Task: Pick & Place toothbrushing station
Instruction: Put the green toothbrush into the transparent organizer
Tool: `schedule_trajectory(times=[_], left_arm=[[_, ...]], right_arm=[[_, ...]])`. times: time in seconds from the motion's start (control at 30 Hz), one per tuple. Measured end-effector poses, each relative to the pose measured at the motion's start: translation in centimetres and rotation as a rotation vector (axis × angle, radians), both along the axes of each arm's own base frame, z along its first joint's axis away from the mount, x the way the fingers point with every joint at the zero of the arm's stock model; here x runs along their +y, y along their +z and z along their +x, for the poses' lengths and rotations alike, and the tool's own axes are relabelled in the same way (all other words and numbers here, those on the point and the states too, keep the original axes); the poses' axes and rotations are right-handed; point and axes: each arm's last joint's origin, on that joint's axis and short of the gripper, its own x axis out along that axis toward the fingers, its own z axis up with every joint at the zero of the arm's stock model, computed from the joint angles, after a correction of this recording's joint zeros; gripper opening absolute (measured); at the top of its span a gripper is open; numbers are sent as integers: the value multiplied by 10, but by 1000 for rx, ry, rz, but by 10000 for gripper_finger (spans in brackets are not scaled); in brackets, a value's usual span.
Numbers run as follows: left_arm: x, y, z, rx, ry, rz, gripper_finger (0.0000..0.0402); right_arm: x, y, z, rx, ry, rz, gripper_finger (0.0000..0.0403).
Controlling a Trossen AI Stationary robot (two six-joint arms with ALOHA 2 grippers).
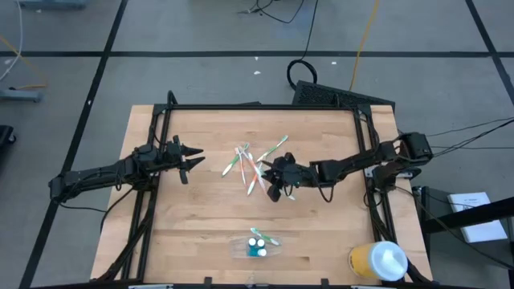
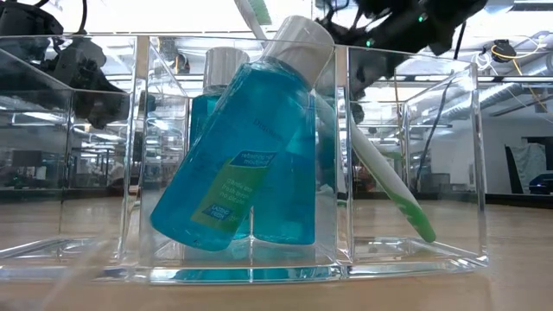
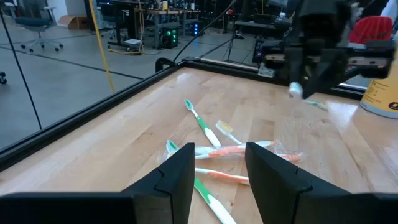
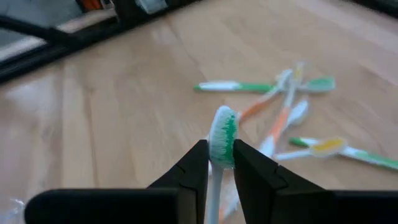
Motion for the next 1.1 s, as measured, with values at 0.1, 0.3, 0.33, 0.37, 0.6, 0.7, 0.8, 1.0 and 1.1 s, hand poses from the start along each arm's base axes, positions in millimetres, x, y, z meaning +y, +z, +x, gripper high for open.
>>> schedule_trajectory(times=[0.1,0.3,0.33,0.37,0.6,0.7,0.8,1.0,1.1], left_arm=[[0,0,0,0,0,0,147],[0,0,0,0,0,0,147],[0,0,0,0,0,0,147],[0,0,0,0,0,0,147],[0,0,0,0,0,0,147],[0,0,0,0,0,0,147],[0,0,0,0,0,0,147],[0,0,0,0,0,0,147],[0,0,0,0,0,0,147]], right_arm=[[13,2,-1,-20,37,-2,59],[36,7,-2,-80,118,-14,59],[40,9,-2,-94,132,-15,59],[44,10,-2,-112,147,-19,59],[76,22,-6,-238,258,-35,59],[88,27,-9,-287,297,-40,59],[98,32,-12,-332,329,-42,59],[113,38,-18,-399,379,-55,59],[119,39,-17,-449,397,-75,59]])
